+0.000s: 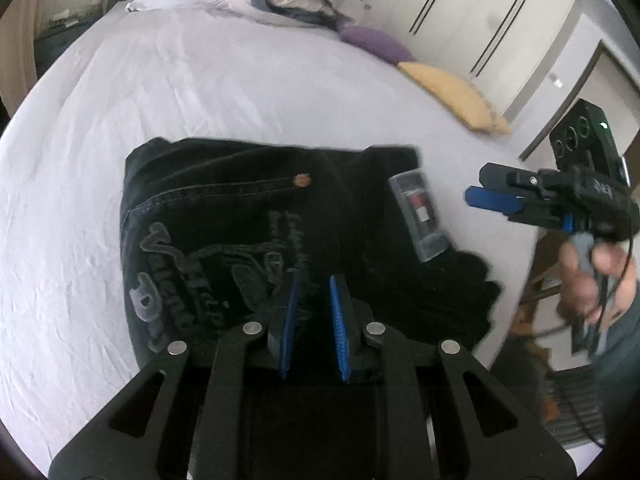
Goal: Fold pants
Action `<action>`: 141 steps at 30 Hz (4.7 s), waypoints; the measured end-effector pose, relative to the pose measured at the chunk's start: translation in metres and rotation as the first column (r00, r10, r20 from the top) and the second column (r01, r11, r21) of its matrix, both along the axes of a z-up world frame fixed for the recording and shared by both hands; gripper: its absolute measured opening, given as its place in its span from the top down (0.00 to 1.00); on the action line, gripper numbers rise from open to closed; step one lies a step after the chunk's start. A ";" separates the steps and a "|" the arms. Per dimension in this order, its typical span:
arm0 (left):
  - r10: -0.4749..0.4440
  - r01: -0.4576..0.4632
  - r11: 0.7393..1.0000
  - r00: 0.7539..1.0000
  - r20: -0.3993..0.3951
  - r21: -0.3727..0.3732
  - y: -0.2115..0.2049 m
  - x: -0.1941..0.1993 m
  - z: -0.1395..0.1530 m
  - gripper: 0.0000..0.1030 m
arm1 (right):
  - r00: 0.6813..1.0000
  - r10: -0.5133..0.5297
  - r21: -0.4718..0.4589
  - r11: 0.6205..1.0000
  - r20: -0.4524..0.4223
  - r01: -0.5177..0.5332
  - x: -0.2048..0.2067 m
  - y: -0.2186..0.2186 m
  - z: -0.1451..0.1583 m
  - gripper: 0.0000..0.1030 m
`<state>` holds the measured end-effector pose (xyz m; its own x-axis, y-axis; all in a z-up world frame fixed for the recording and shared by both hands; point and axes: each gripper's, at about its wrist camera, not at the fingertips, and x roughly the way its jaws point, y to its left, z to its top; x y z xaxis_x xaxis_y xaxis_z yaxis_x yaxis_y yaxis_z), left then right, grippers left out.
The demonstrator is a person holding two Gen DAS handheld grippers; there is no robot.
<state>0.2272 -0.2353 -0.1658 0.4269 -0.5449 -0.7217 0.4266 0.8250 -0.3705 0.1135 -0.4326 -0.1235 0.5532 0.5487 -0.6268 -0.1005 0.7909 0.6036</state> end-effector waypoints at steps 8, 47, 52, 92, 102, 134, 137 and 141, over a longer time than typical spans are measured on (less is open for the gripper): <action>0.067 -0.069 0.997 0.996 -0.052 -0.022 0.022 0.013 -0.019 0.84 | 0.986 0.098 -0.042 0.994 -0.134 -0.105 0.015 0.041 -0.056 0.69; 0.029 -0.025 0.998 0.998 0.058 -0.065 0.102 -0.006 0.025 0.24 | 0.994 -0.110 0.057 0.992 -0.004 0.110 -0.032 -0.001 -0.026 0.32; 0.097 -0.101 0.989 0.994 -0.042 -0.113 0.126 0.008 0.018 0.00 | 0.988 -0.096 0.094 0.990 -0.119 0.107 0.004 -0.014 -0.058 0.32; 0.155 -0.159 0.987 0.983 -0.097 -0.036 0.167 0.188 0.039 0.70 | 0.993 0.113 -0.135 0.984 -0.011 -0.114 0.222 0.103 0.012 0.80; 0.210 -0.225 0.972 0.960 -0.186 -0.061 0.205 0.226 -0.050 0.54 | 0.994 0.008 0.025 1.000 -0.105 -0.006 0.259 0.075 -0.079 0.50; 0.311 -0.540 0.841 0.538 0.783 0.037 0.186 -0.120 0.254 0.00 | 0.528 -0.249 -0.239 0.684 0.812 0.689 -0.099 0.150 0.238 0.00; 0.317 -0.508 0.859 0.615 0.722 0.056 0.185 -0.122 0.256 0.00 | 0.548 -0.229 -0.259 0.696 0.804 0.670 -0.104 0.158 0.243 0.00; 0.340 -0.481 0.870 0.745 0.574 0.108 0.179 -0.109 0.232 0.00 | 0.646 -0.234 -0.365 0.665 0.726 0.651 -0.095 0.171 0.227 0.00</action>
<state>0.1177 -0.0559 0.0659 0.9137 -0.0718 -0.3999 0.0926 0.9952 0.0329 0.0186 -0.2613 0.1035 0.9641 -0.2090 -0.1636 0.2102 0.9776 -0.0099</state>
